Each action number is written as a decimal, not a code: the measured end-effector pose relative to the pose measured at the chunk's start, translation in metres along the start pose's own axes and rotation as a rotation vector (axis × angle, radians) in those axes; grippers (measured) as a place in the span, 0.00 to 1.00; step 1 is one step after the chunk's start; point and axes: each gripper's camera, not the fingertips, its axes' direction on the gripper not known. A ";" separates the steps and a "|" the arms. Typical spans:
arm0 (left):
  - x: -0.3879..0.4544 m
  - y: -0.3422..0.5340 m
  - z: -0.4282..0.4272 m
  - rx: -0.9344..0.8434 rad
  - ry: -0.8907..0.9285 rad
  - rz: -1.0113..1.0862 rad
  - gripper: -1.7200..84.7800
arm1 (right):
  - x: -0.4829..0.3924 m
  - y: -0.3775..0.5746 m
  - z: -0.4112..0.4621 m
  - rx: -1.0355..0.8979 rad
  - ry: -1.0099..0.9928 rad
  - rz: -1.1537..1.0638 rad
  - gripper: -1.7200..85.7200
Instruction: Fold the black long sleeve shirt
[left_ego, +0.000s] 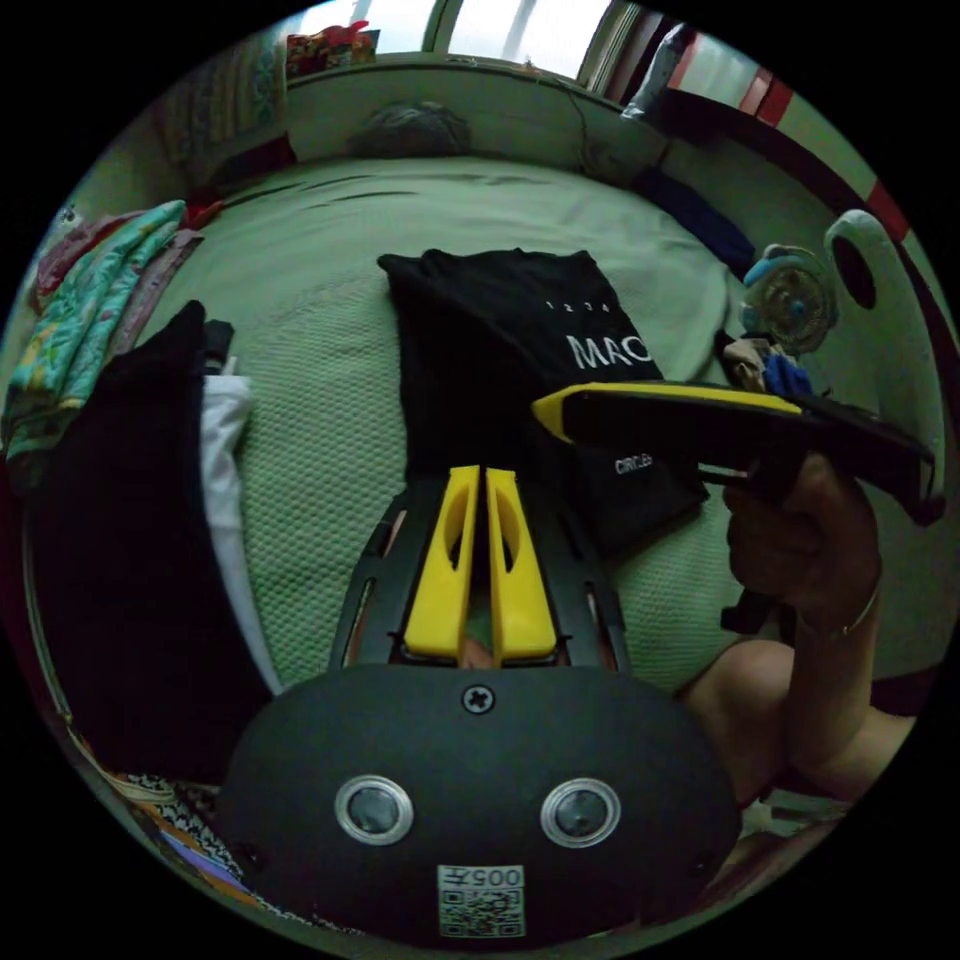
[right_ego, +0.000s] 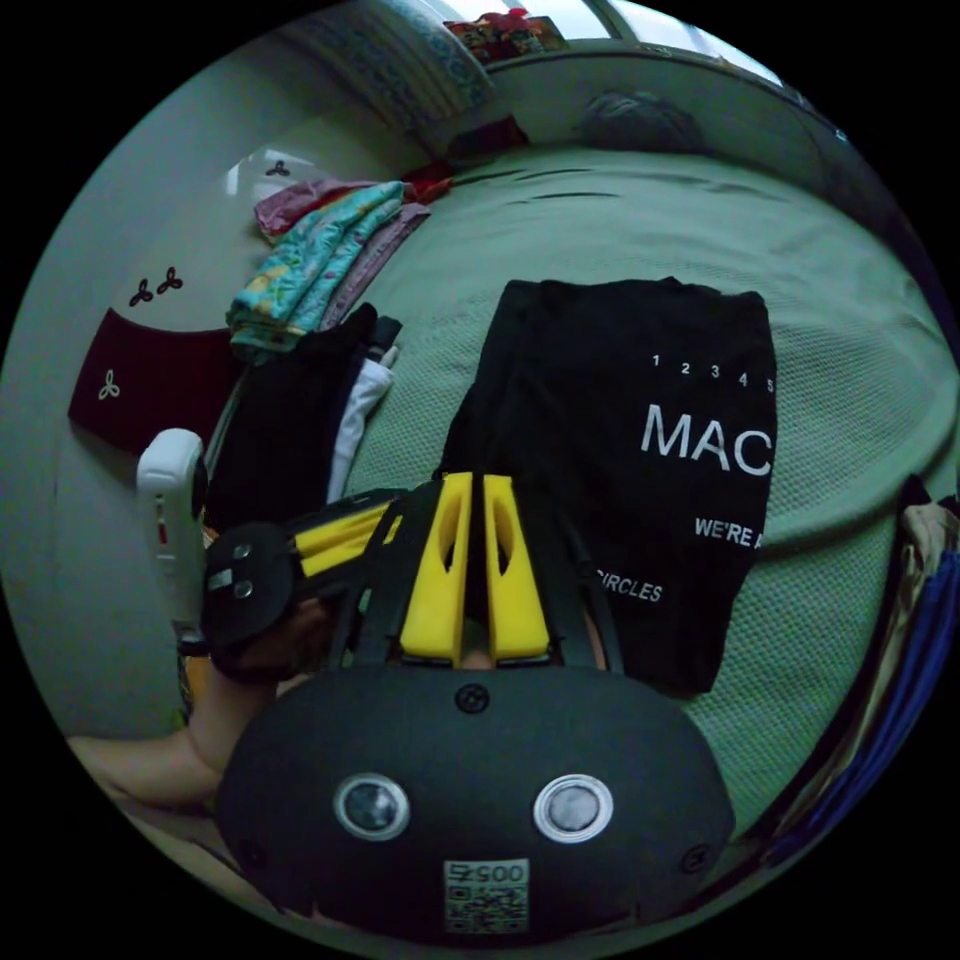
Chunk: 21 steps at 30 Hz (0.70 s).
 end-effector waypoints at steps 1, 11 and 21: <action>0.003 -0.003 0.004 -0.005 0.004 0.001 0.03 | 0.002 0.000 -0.001 -0.012 0.003 0.002 0.03; 0.018 -0.017 0.017 0.001 0.023 -0.015 0.05 | 0.003 -0.016 -0.014 0.005 0.118 -0.095 0.13; 0.029 -0.024 0.026 0.021 0.044 -0.009 0.07 | 0.028 -0.010 -0.005 -0.071 0.224 -0.068 0.09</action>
